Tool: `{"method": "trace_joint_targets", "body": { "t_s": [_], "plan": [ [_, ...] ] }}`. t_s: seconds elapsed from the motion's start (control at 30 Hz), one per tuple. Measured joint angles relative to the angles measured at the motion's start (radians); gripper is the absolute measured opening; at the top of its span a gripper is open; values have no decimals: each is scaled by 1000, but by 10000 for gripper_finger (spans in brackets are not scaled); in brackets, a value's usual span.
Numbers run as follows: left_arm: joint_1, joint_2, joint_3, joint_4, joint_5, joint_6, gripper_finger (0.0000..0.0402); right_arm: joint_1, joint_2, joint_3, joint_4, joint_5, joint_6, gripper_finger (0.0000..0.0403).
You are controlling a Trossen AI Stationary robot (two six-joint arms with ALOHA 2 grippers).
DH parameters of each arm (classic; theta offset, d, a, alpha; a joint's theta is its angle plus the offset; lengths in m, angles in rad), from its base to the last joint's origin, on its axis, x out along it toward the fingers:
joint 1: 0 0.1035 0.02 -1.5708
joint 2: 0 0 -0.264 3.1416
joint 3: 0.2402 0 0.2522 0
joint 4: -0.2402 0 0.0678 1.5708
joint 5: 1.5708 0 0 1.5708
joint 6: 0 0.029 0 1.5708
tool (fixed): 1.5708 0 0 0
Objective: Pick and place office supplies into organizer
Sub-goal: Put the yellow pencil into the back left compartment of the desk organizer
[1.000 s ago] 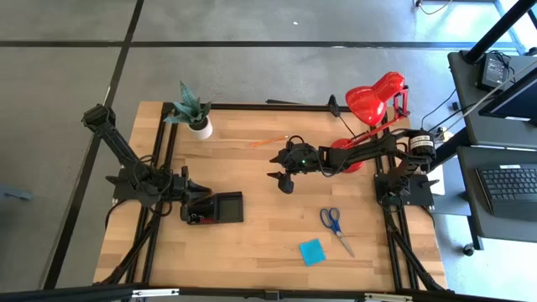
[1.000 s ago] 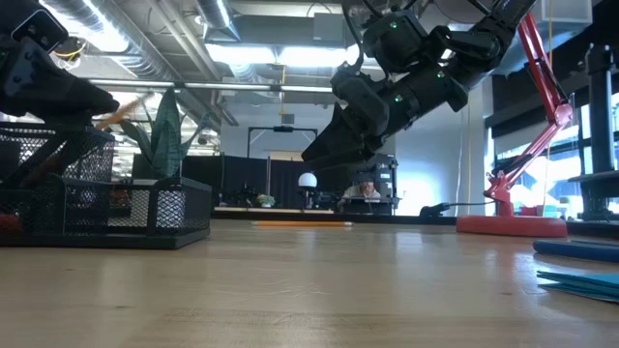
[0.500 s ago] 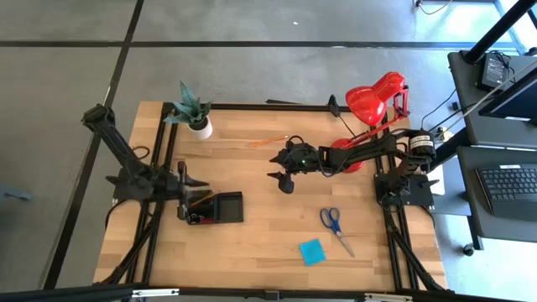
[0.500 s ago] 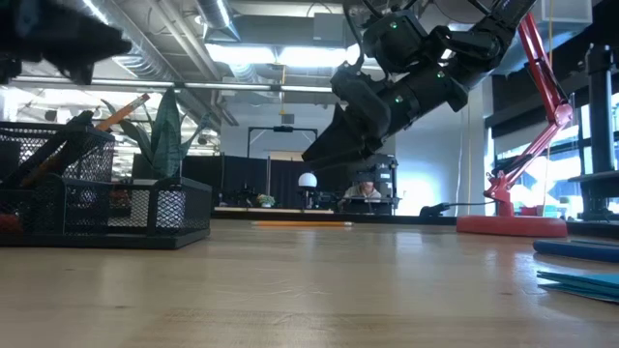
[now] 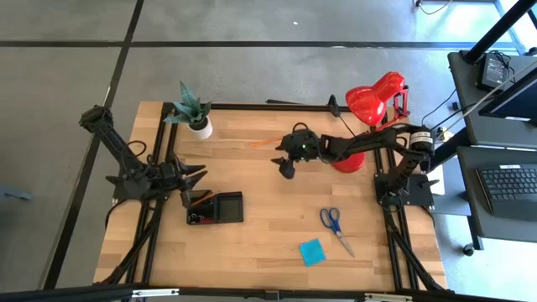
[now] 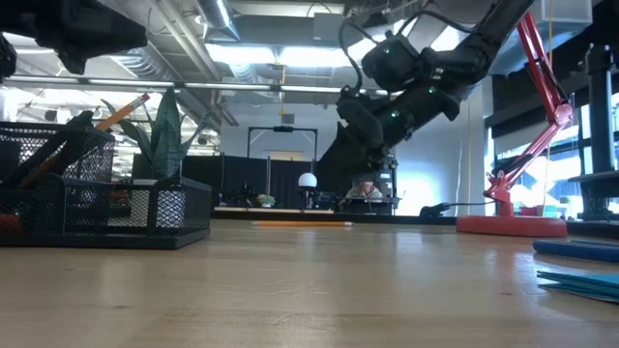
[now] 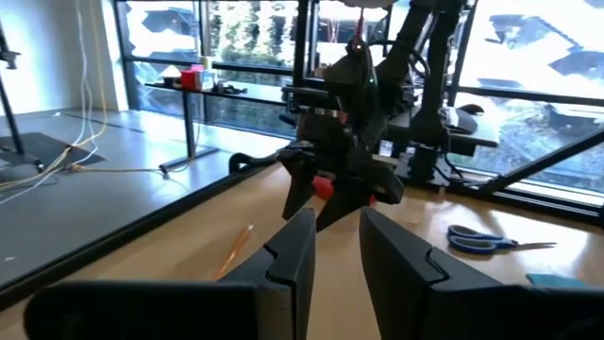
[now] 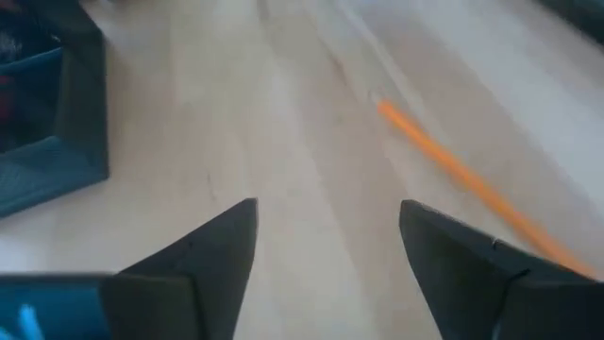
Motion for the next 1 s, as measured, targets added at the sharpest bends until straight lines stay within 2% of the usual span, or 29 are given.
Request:
{"method": "trace_joint_targets", "body": {
  "t_s": [0.17, 0.33, 0.53, 0.6, 0.73, 1.0],
  "plan": [
    [50, 0, 0, -1, 0, -1, 79, -37, 0, 0, 121, -2, -147, 261],
    [95, 2, 0, -5, 31, 13, 77, -64, 0, 0, 131, 95, -170, 261],
    [144, 2, 1, -8, 109, 15, 77, -100, 0, 0, 123, 113, -109, 261],
    [159, 2, 1, -9, 132, 15, 77, -106, 0, 0, 128, 151, -105, 261],
    [181, 3, 1, -9, 171, 14, 77, -132, 0, 0, 90, 247, 8, 261],
    [221, 3, 1, -10, 222, 16, 77, -193, 0, 0, 3, 249, 154, 261]
  ]
}}
